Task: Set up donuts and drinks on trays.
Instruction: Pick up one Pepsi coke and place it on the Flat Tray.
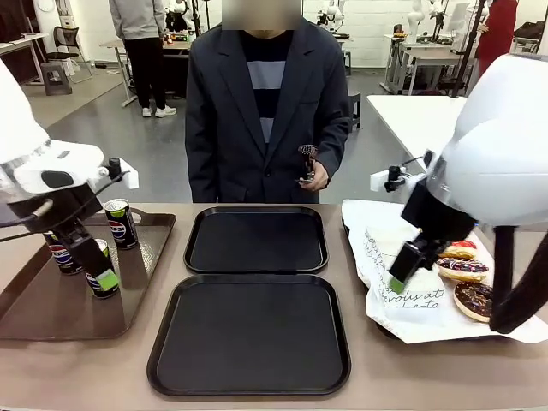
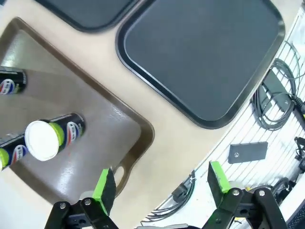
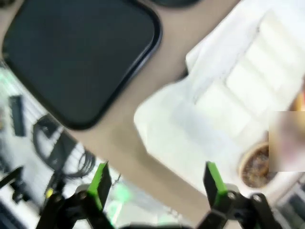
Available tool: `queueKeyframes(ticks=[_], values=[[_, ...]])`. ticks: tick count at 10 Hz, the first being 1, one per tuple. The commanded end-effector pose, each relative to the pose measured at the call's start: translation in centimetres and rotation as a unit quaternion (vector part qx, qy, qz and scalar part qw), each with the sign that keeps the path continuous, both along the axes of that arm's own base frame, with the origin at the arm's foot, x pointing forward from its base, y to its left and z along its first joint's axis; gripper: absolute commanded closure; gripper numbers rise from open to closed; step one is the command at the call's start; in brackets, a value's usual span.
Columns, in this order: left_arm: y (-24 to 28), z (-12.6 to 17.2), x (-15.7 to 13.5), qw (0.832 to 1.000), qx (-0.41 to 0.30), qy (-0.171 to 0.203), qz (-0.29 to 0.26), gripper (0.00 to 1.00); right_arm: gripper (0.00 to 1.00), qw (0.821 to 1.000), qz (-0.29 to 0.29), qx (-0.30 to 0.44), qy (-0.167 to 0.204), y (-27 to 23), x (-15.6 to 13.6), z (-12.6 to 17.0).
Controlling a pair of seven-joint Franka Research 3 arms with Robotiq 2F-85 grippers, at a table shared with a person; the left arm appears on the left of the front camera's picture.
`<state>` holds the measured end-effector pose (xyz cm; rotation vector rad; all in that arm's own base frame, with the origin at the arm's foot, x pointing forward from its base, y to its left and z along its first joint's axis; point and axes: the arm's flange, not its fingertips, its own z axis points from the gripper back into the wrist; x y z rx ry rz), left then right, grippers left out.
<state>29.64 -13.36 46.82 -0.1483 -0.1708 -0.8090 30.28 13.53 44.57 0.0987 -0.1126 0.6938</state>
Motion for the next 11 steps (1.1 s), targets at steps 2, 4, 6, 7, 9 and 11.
queueKeyframes(ticks=[2, 4, 6, 7, 9, 11], values=[[-0.6, -1.1, 0.5, 1.0, 0.002, 0.01, 0.002, 0.0, 0.0, 1.0, -0.005, 0.011, -0.027, 1.1, 1.0, -0.4], [-0.1, -0.2, 0.0, 1.0, 0.003, 0.004, 0.001, 0.0, 0.0, 0.969, -0.042, 0.244, 0.025, -3.7, 1.4, 2.7], [4.8, 0.9, 1.2, 0.97, -0.229, 0.031, 0.074, 0.0, 0.0, 0.876, -0.091, 0.471, 0.047, -12.0, 1.9, 4.3], [7.5, 1.5, 1.9, 0.944, -0.314, 0.044, 0.09, 0.0, 0.0, 0.834, -0.132, 0.534, 0.046, -16.2, 2.2, 3.6], [13.5, 0.8, 2.9, 0.862, -0.486, 0.074, 0.121, 0.0, 0.0, 0.767, -0.173, 0.61, 0.095, -23.1, 2.6, 0.6], [18.9, -0.7, 2.8, 0.816, -0.55, 0.084, 0.158, 0.0, 0.0, 0.732, -0.172, 0.647, 0.131, -28.0, 1.8, -1.7]])
